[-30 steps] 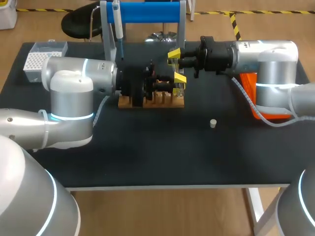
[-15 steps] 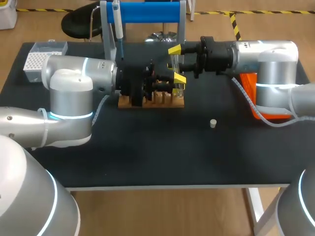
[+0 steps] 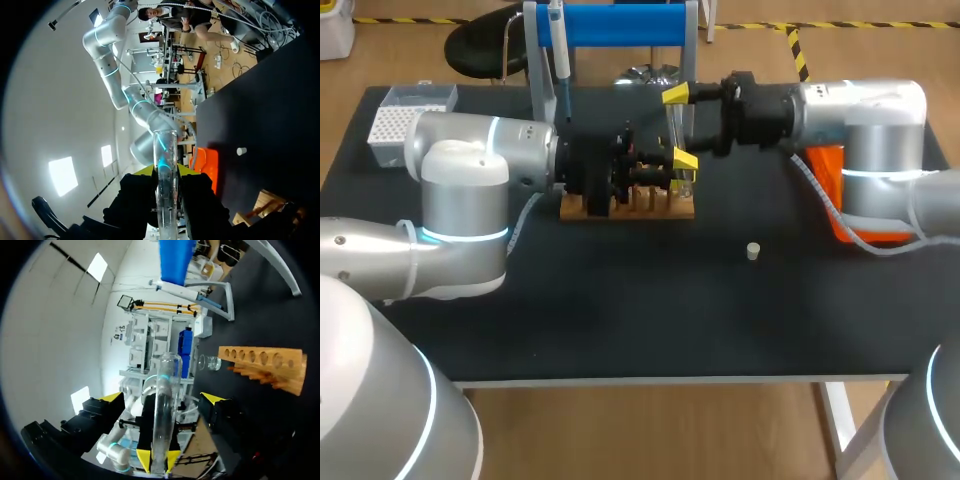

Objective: Invert the test tube, pick up the pipette, mount the tip to pipette, aspirate from beaker and dispense into the tube, eject the tip, return the pipette, and cap with the stopper.

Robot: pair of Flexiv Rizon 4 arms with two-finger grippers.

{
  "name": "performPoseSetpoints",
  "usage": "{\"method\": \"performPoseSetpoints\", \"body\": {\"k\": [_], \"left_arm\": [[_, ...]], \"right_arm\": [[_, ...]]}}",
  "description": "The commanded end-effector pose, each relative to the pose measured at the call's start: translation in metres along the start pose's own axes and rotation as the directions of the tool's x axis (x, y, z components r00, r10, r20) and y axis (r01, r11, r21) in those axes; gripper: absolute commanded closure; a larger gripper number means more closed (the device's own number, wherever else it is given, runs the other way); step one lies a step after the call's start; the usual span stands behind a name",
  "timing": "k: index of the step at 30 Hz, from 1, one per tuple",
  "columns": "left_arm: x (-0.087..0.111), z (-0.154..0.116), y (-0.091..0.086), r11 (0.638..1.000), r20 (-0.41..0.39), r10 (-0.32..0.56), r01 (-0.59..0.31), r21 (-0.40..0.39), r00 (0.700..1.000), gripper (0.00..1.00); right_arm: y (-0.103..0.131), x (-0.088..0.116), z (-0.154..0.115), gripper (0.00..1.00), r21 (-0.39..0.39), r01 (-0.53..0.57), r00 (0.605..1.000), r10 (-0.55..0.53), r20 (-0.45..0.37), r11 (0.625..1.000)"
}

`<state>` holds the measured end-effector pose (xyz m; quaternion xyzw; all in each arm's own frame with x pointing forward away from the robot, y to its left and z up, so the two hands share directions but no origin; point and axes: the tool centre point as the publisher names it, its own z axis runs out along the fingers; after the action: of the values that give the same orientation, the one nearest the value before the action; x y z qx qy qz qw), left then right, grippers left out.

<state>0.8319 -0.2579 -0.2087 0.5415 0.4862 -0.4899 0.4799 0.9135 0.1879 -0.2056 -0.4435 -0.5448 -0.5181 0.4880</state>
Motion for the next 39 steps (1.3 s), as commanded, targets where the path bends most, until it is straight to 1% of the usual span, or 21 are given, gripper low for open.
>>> {"method": "performPoseSetpoints", "body": {"k": [1,3,4,7,10,11,12,13,14,15,18,19,20,22,26,29,30,31,35,37,39], "left_arm": [[-0.001,0.0,0.001,1.0,-0.002,0.0,0.0,0.003,1.0,1.0],[-0.001,0.0,0.001,1.0,-0.002,0.0,0.0,0.003,1.0,1.0],[-0.001,0.0,0.001,1.0,-0.002,0.0,0.0,0.003,1.0,1.0],[-0.001,0.0,0.001,1.0,-0.002,0.0,0.0,0.003,1.0,1.0],[-0.001,0.0,0.001,1.0,-0.002,0.0,0.0,0.003,1.0,1.0],[-0.001,0.0,0.001,1.0,-0.002,0.0,0.0,0.003,1.0,1.0],[-0.001,0.0,0.001,1.0,-0.002,0.0,0.0,0.003,1.0,1.0],[-0.001,0.0,0.001,1.0,-0.002,0.0,0.0,0.003,1.0,1.0],[-0.001,0.0,0.001,1.0,-0.002,0.0,0.0,0.003,1.0,1.0],[-0.001,0.0,0.001,1.0,-0.002,0.0,0.0,0.003,1.0,1.0],[-0.001,0.0,0.001,1.0,-0.002,0.0,0.0,0.003,1.0,1.0],[-0.001,0.0,0.001,1.0,-0.002,0.0,0.0,0.003,1.0,1.0],[-0.001,0.0,0.001,1.0,-0.002,0.0,0.0,0.003,1.0,1.0],[-0.001,0.0,0.001,1.0,-0.002,0.0,0.0,0.003,1.0,1.0],[-0.001,0.0,0.001,1.0,-0.002,0.0,0.0,0.003,1.0,1.0],[-0.001,0.0,0.001,1.0,-0.002,0.0,0.0,0.003,1.0,1.0],[-0.001,0.0,0.001,1.0,-0.002,0.0,0.0,0.003,1.0,1.0],[-0.001,0.0,0.001,1.0,-0.002,0.0,0.0,0.003,1.0,1.0],[-0.001,0.0,0.001,1.0,-0.002,0.0,0.0,0.003,1.0,1.0],[-0.001,0.0,0.001,1.0,-0.002,0.0,0.0,0.003,1.0,1.0],[-0.001,0.0,0.001,1.0,-0.002,0.0,0.0,0.003,1.0,1.0]], "right_arm": [[-0.015,0.01,-0.032,0.0,-0.008,0.217,0.964,-0.213,0.161,0.976],[-0.021,0.009,-0.044,0.0,0.009,0.306,0.929,-0.301,0.218,0.952],[-0.024,0.008,-0.05,0.0,0.017,0.368,0.897,-0.36,0.258,0.93],[-0.031,0.002,-0.062,0.0,0.055,0.544,0.77,-0.524,0.364,0.838],[-0.032,-0.007,-0.073,0.0,0.073,0.632,0.68,-0.597,0.425,0.772],[-0.032,-0.01,-0.075,0.0,0.07,0.645,0.67,-0.606,0.429,0.761],[-0.032,-0.013,-0.078,0.0,0.08,0.672,0.636,-0.629,0.447,0.736],[-0.032,-0.017,-0.08,0.0,0.098,0.707,0.588,-0.659,0.469,0.7],[-0.032,-0.021,-0.082,0.0,0.107,0.719,0.572,-0.672,0.47,0.687],[-0.031,-0.025,-0.084,0.0,0.124,0.737,0.543,-0.69,0.478,0.665],[-0.032,-0.034,-0.087,0.0,0.195,0.796,0.415,-0.751,0.514,0.573],[-0.033,-0.038,-0.087,0.0,0.234,0.817,0.347,-0.773,0.531,0.527],[-0.033,-0.041,-0.087,0.0,0.252,0.826,0.32,-0.788,0.526,0.504],[-0.034,-0.044,-0.088,0.0,0.271,0.83,0.304,-0.803,0.512,0.487],[-0.036,-0.05,-0.089,0.0,0.324,0.849,0.227,-0.842,0.49,0.418],[-0.036,-0.053,-0.09,0.0,0.345,0.856,0.196,-0.86,0.471,0.384],[-0.036,-0.054,-0.09,0.0,0.356,0.862,0.17,-0.868,0.467,0.36],[-0.036,-0.055,-0.091,0.0,0.363,0.864,0.157,-0.873,0.462,0.348],[-0.036,-0.058,-0.09,0.0,0.367,0.868,0.148,-0.88,0.45,0.334],[-0.035,-0.059,-0.089,0.0,0.377,0.872,0.128,-0.889,0.44,0.312],[-0.036,-0.061,-0.088,0.0,0.377,0.874,0.124,-0.892,0.435,0.306]]}}
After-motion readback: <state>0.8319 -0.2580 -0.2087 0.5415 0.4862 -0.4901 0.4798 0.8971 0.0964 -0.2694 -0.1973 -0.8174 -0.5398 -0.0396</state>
